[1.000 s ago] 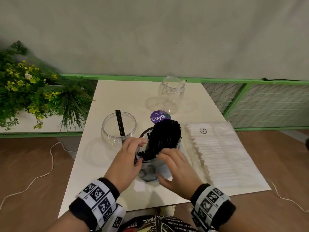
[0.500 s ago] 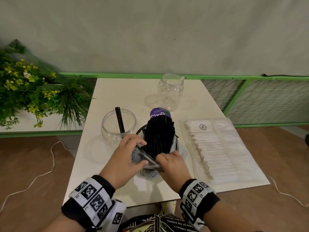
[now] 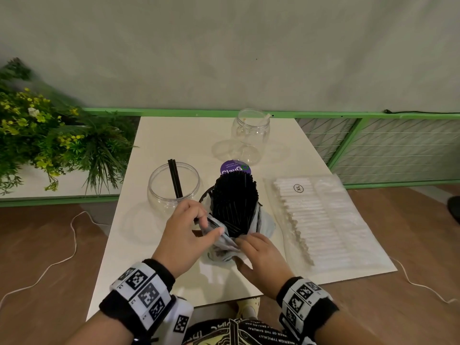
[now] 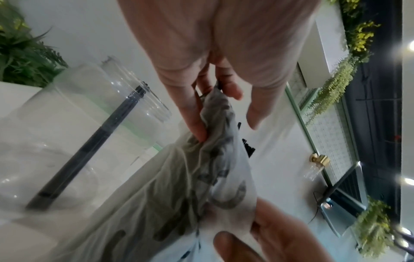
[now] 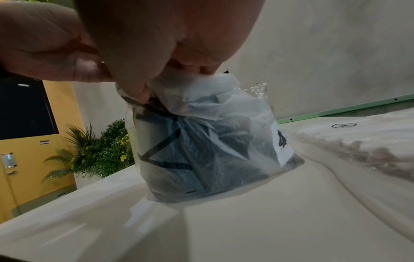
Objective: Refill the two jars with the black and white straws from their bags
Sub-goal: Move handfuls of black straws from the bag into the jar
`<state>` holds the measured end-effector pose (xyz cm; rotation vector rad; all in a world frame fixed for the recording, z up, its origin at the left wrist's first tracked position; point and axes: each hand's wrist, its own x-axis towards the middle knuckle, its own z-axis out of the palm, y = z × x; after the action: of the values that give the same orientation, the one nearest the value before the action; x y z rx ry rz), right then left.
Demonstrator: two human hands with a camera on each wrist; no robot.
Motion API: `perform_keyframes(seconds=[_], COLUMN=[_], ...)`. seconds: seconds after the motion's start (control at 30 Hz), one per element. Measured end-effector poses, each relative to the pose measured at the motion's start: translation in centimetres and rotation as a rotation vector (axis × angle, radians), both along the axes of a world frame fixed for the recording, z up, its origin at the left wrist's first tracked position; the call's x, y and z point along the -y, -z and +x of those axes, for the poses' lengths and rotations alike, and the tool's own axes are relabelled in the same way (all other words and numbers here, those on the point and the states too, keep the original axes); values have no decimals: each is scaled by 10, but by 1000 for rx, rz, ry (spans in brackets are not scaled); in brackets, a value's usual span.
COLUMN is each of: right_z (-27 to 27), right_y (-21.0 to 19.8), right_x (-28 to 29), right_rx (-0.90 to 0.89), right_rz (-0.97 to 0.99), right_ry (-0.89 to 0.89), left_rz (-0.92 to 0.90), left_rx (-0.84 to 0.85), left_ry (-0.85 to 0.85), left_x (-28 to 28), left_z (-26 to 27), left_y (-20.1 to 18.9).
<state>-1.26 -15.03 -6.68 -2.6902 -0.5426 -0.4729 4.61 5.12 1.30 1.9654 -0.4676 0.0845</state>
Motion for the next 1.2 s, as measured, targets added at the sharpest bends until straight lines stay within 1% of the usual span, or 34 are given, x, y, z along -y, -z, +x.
perform_keyframes(seconds=[0.1, 0.2, 0.27, 0.33, 0.47, 0.57, 0.7, 0.8, 0.87, 0.97, 1.03, 1.1, 1.2], right_z=[-5, -4, 2, 12, 28, 31, 29, 27, 27, 26, 26, 26, 26], right_y=[-2, -12, -18, -24, -33, -37, -36, -34, -32, -28, -25, -24, -22], right_x=[1, 2, 3, 3, 2, 1, 1, 2, 2, 1, 0, -1, -3], right_rx=[-65, -192, -233, -265, -347, -354, -349, -316, -302, -286, -292, -309, -311], right_rz=[95, 293, 366, 355, 203, 129, 122, 140, 191, 270, 287, 286, 275], right_ry=[15, 99, 157, 188, 130, 130, 159, 165, 178, 195, 200, 207, 218], left_rz=[-19, -2, 2, 5, 42, 99, 209, 215, 141, -30, -135, -179, -175], left_rx=[-30, -62, -67, -65, -50, 2, 113, 140, 95, -80, -175, -227, -307], left_ry=[-25, 0, 26, 52, 82, 115, 167, 167, 148, 104, 99, 66, -56], left_x=[3, 4, 5, 6, 6, 4, -2, -3, 0, 3, 4, 4, 6], left_z=[3, 3, 2, 2, 3, 5, 15, 17, 14, 9, 7, 6, 10], left_y=[0, -2, -3, -4, -5, -7, -10, -11, -10, -6, -4, -2, 4])
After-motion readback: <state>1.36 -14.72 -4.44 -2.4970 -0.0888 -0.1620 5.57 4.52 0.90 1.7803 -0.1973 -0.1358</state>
